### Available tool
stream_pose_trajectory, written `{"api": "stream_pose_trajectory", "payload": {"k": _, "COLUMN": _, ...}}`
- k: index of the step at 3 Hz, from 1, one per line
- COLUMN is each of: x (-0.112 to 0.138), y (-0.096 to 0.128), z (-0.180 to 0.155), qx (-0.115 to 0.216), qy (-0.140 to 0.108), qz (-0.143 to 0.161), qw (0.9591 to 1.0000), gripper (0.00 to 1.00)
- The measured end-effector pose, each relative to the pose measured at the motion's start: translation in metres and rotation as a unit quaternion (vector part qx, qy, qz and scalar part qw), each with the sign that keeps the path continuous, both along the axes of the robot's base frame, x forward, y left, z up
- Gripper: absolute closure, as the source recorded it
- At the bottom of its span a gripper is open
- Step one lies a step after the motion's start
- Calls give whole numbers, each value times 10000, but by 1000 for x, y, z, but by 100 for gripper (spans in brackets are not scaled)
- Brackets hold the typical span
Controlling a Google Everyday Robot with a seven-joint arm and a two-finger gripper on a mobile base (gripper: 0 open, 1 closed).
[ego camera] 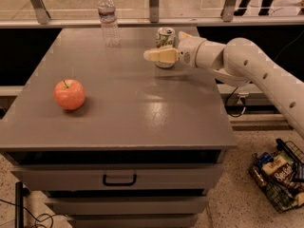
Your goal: Knock 7up can over
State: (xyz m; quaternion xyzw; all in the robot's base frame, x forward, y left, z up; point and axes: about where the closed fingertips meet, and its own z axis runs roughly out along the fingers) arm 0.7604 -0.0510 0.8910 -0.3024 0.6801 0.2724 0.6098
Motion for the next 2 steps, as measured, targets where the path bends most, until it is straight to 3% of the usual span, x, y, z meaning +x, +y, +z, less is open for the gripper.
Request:
{"api": "stream_pose_trajectory", "payload": {"k": 1, "x": 3, "y": 6, "z": -5, "qx": 27, "qy": 35, "qz": 29, "qw": 10000, "gripper": 15}}
{"api": "stream_pose_trajectory", "payload": {"k": 2, "x": 4, "y": 9, "z": -10, "qx": 67, "qy": 59, "qz": 44, "qw": 10000, "gripper": 39}}
